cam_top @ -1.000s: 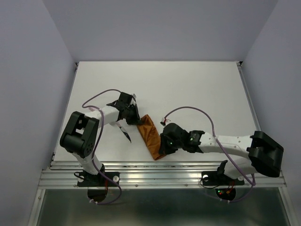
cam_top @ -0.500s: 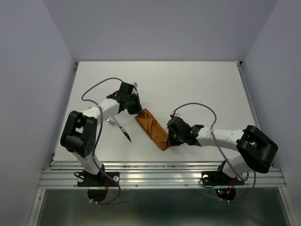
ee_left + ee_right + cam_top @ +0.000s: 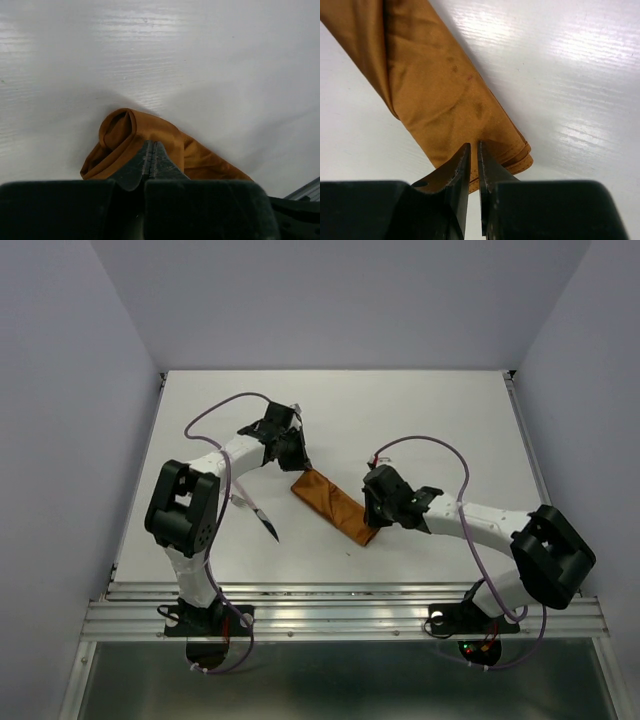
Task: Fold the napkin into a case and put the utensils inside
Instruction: Move the smaller rectangle-folded napkin to the center of the board.
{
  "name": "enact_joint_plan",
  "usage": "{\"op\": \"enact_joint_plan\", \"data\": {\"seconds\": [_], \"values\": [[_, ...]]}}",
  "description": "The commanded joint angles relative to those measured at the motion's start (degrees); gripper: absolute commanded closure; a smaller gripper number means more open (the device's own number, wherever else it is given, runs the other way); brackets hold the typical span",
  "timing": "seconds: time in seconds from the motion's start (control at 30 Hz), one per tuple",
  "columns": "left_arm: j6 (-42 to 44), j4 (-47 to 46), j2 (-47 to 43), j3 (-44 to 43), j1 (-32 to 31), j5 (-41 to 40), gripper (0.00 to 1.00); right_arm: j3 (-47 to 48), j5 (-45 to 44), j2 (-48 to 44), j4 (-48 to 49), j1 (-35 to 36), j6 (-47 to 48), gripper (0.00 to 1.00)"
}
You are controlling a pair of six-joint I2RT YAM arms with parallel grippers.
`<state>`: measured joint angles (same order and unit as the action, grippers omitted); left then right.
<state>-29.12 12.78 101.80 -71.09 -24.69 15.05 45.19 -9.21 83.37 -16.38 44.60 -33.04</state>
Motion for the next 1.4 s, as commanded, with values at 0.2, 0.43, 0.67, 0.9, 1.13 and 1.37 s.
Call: {"op": "enact_joint_plan", "data": {"seconds": [0.2, 0.43, 0.67, 0.9, 1.13, 1.37], "values": [[-0.14, 0.23, 6.12, -2.56, -0.80, -2.92, 1.00, 0.07, -0.19, -6.99, -1.81, -0.04, -0.36, 0.83], [0.12, 1.82, 10.35, -5.90, -0.80, -3.36, 1.00, -1.42, 2.17, -11.21, -3.13, -0.04, -0.80, 0.82], [0.12, 2.52, 11.14, -8.80, -0.80, -2.57, 1.00, -2.21, 3.32, -5.24, 2.84, -0.04, -2.82, 0.82], [2.05, 6.64, 6.84, -12.05, -0.89, -4.15, 1.00, 0.60, 0.16, 6.95, 4.78, -0.04, -1.86, 0.83], [3.90, 9.37, -2.21, -14.60, -0.89, -5.73, 1.00, 3.32, -2.55, 2.06, 1.62, -0.04, -2.73, 0.82], [3.99, 8.32, -14.07, -9.60, -0.63, -8.53, 1.00, 5.96, -6.16, -4.26, -4.44, -0.04, -2.03, 0.49]]}}
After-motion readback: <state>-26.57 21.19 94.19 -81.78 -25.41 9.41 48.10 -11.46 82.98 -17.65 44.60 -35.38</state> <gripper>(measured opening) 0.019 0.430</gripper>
